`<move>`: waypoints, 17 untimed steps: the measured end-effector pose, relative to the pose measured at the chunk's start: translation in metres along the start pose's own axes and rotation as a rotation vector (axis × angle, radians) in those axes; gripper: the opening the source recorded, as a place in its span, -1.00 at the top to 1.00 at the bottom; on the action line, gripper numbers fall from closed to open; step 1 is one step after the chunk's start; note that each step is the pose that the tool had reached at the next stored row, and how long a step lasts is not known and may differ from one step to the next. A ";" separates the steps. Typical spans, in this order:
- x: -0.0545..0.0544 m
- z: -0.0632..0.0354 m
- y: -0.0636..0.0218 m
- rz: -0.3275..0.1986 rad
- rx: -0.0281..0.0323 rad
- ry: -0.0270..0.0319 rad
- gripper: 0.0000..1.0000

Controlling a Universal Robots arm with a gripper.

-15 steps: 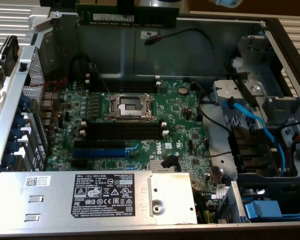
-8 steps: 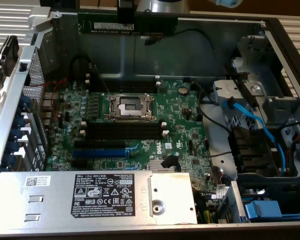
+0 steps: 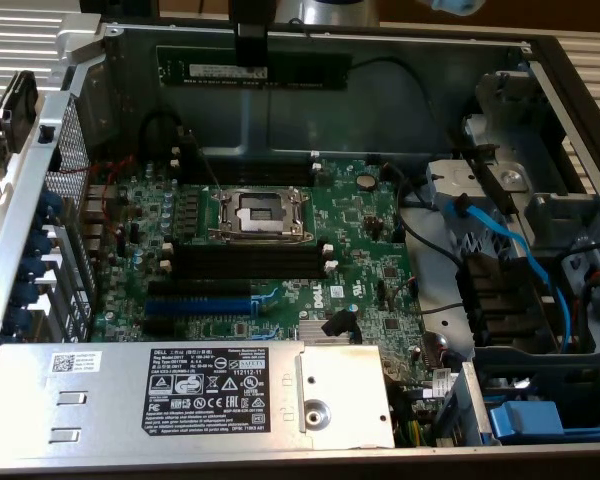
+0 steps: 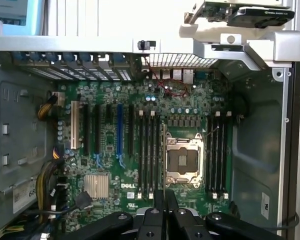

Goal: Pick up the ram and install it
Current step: 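Insert the ram into the slot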

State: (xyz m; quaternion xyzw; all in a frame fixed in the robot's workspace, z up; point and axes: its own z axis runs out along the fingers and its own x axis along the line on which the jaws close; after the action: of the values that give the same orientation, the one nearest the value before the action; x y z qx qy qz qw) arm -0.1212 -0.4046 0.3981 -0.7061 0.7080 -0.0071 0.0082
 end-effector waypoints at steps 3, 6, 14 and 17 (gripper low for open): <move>0.000 0.0054 0.0001 0.000 0.0000 -0.0001 0.76; 0.000 0.0110 0.0002 0.000 0.0000 -0.0001 0.76; 0.000 0.0256 0.0005 0.000 0.0000 0.0000 0.76; 0.000 0.0310 0.0006 0.001 0.0001 -0.0001 0.76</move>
State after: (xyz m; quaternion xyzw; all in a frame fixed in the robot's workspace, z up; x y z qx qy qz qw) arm -0.1211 -0.4046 0.3671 -0.7057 0.7084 -0.0071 0.0082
